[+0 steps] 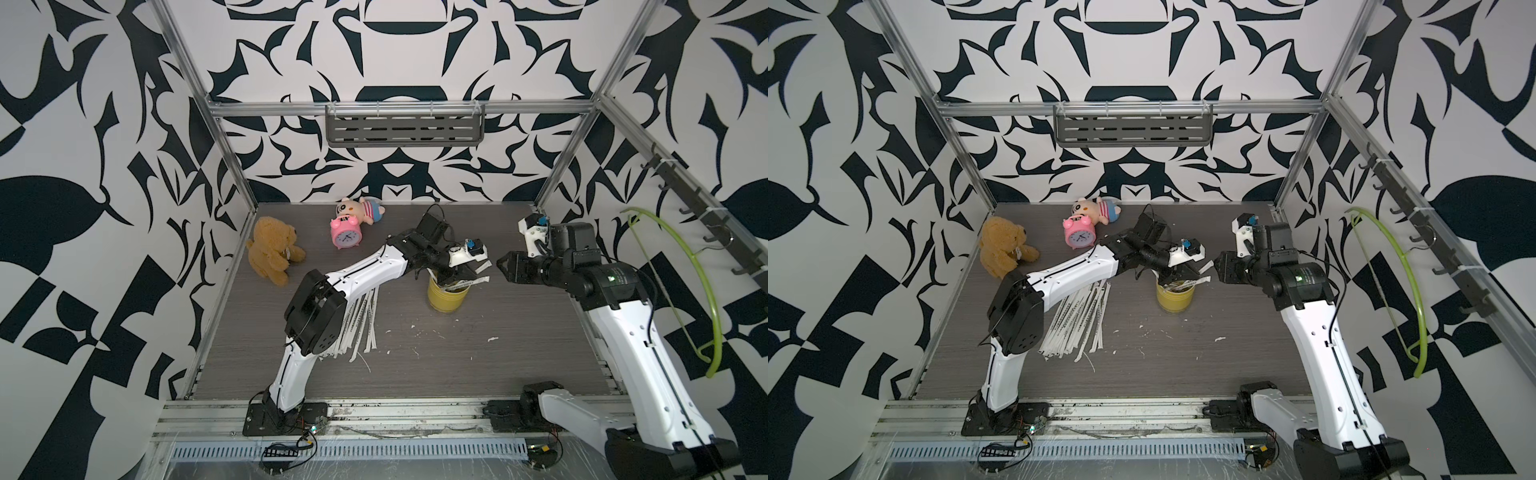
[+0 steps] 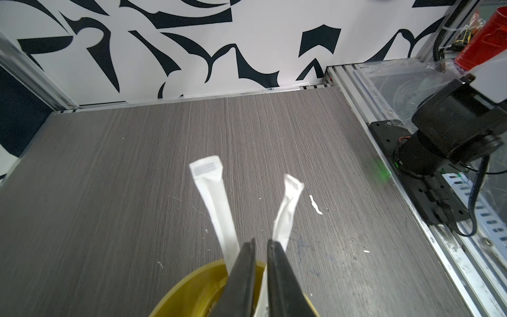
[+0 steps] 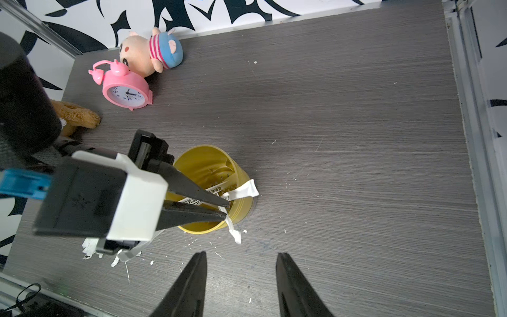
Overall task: Take the straws out of the storage container
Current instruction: Pick up the straw from the container.
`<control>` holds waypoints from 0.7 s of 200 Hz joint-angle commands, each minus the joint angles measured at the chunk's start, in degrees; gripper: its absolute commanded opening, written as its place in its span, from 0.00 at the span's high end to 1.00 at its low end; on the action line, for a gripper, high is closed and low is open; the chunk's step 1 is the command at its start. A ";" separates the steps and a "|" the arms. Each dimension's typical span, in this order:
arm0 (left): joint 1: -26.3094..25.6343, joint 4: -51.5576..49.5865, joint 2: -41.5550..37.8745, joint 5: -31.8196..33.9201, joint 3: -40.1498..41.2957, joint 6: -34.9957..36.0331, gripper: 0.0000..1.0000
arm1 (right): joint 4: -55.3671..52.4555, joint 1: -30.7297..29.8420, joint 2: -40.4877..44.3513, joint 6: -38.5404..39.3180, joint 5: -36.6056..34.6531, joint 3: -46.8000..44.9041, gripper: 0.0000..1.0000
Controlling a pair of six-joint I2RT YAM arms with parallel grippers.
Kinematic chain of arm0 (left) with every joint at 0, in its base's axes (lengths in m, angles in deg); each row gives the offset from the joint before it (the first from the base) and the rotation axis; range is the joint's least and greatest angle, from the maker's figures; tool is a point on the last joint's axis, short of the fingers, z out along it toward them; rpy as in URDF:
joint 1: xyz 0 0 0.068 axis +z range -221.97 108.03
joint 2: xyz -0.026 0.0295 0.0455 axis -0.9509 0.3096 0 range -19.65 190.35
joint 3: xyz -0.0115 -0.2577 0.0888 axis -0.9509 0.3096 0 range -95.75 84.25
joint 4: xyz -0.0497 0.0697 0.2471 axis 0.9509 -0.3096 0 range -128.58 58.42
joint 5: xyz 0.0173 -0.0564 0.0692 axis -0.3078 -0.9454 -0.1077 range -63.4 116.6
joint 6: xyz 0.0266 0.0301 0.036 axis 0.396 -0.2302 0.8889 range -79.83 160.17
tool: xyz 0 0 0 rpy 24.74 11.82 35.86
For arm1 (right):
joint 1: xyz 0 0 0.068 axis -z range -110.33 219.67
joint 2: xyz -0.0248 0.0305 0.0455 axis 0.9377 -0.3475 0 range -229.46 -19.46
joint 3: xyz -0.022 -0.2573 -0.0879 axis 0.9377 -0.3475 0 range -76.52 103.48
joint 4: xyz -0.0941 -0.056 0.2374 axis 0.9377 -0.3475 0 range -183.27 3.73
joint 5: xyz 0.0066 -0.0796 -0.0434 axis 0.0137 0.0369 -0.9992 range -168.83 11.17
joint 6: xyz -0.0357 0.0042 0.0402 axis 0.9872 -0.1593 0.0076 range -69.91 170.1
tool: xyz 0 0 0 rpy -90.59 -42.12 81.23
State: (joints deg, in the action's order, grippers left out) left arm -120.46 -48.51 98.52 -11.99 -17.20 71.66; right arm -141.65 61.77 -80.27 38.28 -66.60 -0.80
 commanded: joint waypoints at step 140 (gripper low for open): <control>0.33 -6.73 7.29 1.25 -10.90 0.58 0.80 | 2.60 0.12 0.88 1.92 3.15 -1.52 0.54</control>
State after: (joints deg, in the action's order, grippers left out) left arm -120.09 -51.09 104.07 -10.63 -25.26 71.39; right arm -140.77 61.77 -80.49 39.31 -64.22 -2.79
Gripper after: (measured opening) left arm 0.202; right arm 0.462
